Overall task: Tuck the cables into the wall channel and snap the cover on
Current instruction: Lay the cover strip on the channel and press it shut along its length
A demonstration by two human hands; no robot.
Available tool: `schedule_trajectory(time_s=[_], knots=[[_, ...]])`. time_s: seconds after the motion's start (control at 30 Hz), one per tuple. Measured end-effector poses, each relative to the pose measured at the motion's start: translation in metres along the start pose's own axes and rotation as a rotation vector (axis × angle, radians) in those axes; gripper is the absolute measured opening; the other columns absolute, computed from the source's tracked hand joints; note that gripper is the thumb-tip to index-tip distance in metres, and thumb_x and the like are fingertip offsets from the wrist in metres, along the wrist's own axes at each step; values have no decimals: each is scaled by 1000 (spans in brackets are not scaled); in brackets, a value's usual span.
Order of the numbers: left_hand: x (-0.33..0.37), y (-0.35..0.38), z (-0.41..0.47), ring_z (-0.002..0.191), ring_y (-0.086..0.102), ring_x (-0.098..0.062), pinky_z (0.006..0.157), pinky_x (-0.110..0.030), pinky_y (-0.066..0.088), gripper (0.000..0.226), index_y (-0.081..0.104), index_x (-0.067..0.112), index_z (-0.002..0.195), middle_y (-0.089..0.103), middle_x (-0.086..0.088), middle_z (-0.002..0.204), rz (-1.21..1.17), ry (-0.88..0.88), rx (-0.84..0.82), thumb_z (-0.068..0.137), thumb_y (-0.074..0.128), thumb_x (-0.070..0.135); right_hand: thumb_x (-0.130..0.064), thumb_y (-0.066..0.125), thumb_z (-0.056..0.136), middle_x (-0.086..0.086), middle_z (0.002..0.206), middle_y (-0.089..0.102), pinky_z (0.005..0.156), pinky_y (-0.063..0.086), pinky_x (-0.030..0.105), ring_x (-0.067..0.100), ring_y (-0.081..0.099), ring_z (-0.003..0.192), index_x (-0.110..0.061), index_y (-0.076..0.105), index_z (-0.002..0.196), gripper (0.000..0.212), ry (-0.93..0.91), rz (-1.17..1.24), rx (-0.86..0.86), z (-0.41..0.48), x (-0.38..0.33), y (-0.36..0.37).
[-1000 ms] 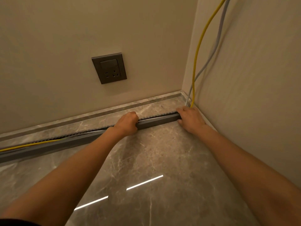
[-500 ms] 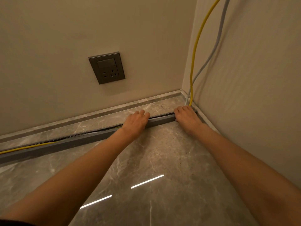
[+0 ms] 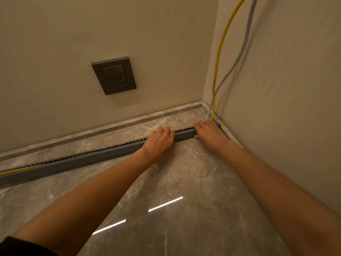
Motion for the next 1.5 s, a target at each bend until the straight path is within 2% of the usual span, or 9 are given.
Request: schedule_trajectory(time_s=[0.4,0.53,0.73,0.87,1.07,1.17,1.27,1.4,1.5], knots=[[22,-14,17,113,49,-34,91,-38,44,35,36,-3,130,46,-21,128,65,86,40,96,34,0,-26,37,100,18,133,49,107,31,38,33,46,122,-1,37,132,41,-19,-16,8,-1,1,2],[11,-6,12,111,50,-34,90,-40,47,35,38,-1,130,46,-20,127,31,49,8,96,39,2,-28,41,99,18,135,49,106,32,36,32,46,123,-2,38,133,43,-8,32,8,1,5,1],[7,-3,9,113,49,-32,93,-39,44,34,37,1,132,44,-18,130,-34,-17,5,98,32,7,-30,43,98,18,133,50,104,35,37,33,48,121,-2,39,132,44,0,72,5,4,5,1],[5,-6,14,111,52,-32,88,-37,47,31,42,1,126,49,-18,126,-119,-57,-56,95,41,7,-25,45,98,17,136,49,105,34,37,32,47,123,-4,39,134,42,-12,132,11,3,10,4],[2,-11,28,116,54,-30,93,-36,48,40,47,2,126,52,-16,128,-168,-138,-189,90,56,18,-23,55,92,19,127,57,99,43,39,32,54,116,-3,49,127,41,-19,239,12,7,15,3],[8,-15,36,115,55,-32,89,-37,49,41,43,3,128,50,-17,129,-185,-145,-121,93,53,20,-26,56,91,18,124,60,96,45,40,32,57,113,-3,51,124,40,-7,248,23,8,14,2],[21,-19,42,117,52,-32,88,-38,48,37,42,3,129,48,-16,131,-130,-38,-40,96,45,17,-25,59,89,16,123,62,97,45,39,30,57,114,-5,54,121,38,5,297,42,8,17,4],[20,-16,41,115,52,-33,86,-40,48,31,47,2,126,50,-17,127,-97,-22,-24,97,40,12,-16,64,87,13,136,55,106,36,34,26,50,127,-8,49,133,49,25,453,27,5,27,3],[17,-13,35,111,53,-34,84,-40,48,30,49,1,124,52,-18,125,-77,-16,-26,97,38,9,-13,64,87,13,136,55,106,37,34,27,49,127,-7,50,131,47,42,473,19,5,27,3]])
Point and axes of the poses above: each hand's wrist, its own z-axis towards the middle knuckle, its own y-axis out of the palm, x = y × z, the point moved 4 cm from there along z, towards the middle knuckle
